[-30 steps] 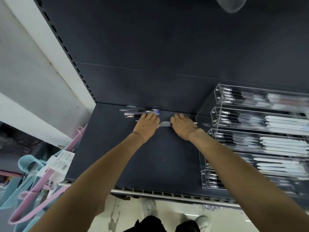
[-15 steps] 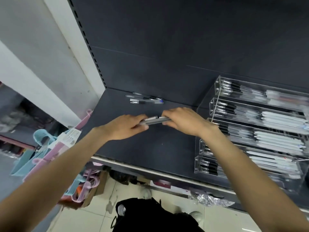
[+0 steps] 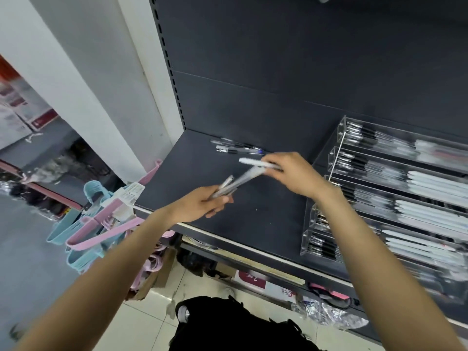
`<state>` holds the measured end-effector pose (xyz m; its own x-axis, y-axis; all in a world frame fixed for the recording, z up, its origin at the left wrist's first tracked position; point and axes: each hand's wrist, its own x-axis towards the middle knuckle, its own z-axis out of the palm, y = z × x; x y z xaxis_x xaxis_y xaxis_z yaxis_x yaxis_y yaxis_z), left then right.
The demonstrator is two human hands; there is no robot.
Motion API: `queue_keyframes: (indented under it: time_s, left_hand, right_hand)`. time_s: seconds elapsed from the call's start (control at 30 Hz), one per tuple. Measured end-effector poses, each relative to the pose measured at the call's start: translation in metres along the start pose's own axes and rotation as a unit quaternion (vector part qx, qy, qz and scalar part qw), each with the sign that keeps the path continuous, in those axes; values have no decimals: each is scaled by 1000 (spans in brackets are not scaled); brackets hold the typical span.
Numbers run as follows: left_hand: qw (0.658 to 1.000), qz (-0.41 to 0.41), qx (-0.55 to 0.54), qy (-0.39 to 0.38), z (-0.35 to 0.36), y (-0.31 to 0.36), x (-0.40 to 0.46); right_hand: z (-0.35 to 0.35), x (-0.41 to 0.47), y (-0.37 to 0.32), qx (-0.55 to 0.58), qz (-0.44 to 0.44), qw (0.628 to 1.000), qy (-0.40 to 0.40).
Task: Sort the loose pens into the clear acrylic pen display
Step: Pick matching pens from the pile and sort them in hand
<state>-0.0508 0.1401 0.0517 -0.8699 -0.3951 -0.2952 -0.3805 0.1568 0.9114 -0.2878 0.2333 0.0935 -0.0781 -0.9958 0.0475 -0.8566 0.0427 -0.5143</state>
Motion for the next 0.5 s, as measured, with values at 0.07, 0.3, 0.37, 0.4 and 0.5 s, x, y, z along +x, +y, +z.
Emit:
queue_keyframes:
  time_s: [0.07,0.3,0.37,0.4,0.5]
  left_hand:
    - [983,-6,-185,22,3,-2,-8]
    - [900,-14,-435,29,24,20,-14]
    - [902,-18,-431,30,27,25,-13]
    - [905,-17,-424,28,28,26,-12]
    - [922,-17,-386,24,32,26,-10]
  right_hand:
    - [2,-3,-3,152,101,979,88]
    - [24,-15,-42,449,226,862,67]
    - [27,-17,-46,463,222,856,57]
    - [28,-18,-48,471,214,854,58]
    - [29,-17,-55,447,191,872,61]
